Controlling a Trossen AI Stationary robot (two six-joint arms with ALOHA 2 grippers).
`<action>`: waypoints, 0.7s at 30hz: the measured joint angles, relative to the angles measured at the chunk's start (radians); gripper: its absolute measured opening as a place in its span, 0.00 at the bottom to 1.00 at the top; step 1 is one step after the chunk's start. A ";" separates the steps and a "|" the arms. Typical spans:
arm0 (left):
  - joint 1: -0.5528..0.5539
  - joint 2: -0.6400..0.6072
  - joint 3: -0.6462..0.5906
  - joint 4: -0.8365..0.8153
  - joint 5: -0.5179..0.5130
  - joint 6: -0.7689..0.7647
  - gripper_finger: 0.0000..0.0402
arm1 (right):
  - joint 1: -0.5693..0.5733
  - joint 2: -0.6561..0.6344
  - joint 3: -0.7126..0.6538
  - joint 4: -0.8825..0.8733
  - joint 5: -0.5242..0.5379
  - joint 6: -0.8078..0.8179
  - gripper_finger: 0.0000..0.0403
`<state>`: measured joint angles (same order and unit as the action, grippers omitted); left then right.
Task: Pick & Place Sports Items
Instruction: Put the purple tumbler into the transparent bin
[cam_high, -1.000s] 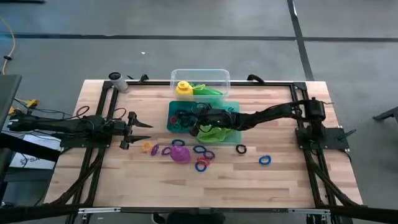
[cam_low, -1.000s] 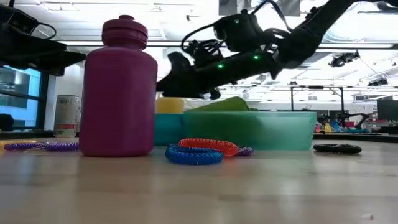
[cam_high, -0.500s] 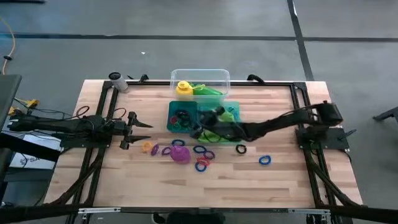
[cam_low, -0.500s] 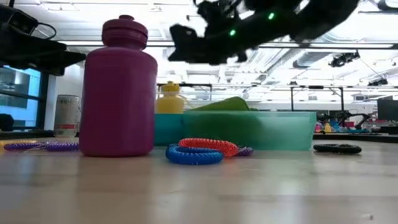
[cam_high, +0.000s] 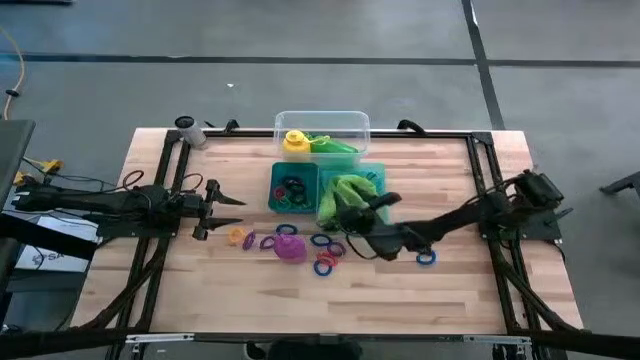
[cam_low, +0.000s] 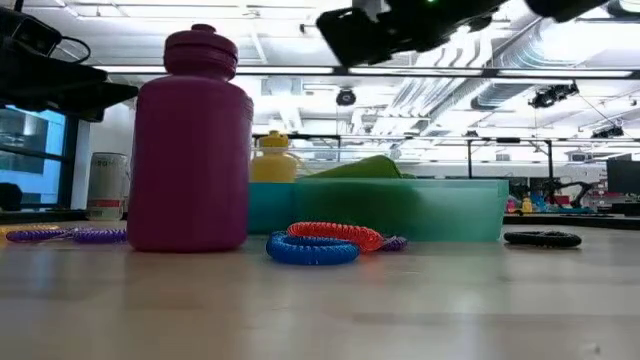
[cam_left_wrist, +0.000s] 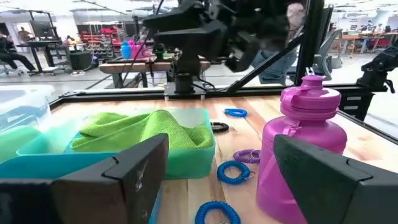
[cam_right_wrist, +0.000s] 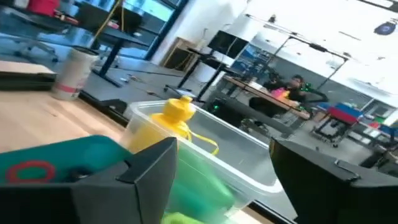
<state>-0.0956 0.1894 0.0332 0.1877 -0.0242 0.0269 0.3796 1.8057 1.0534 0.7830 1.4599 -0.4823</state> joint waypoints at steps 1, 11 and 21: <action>0.000 0.000 0.000 0.000 0.000 0.000 0.59 | 0.013 0.000 0.000 0.000 0.002 -0.012 0.51; 0.000 0.000 0.000 0.000 0.000 0.000 0.59 | 0.143 0.000 0.000 0.018 -0.053 -0.039 0.46; 0.000 0.000 0.000 0.000 0.000 0.000 0.59 | 0.226 0.000 0.000 -0.038 -0.335 0.117 0.40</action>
<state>-0.0958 0.1896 0.0332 0.1879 -0.0240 0.0267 0.6056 1.8057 1.0534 0.7451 1.1248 -0.3656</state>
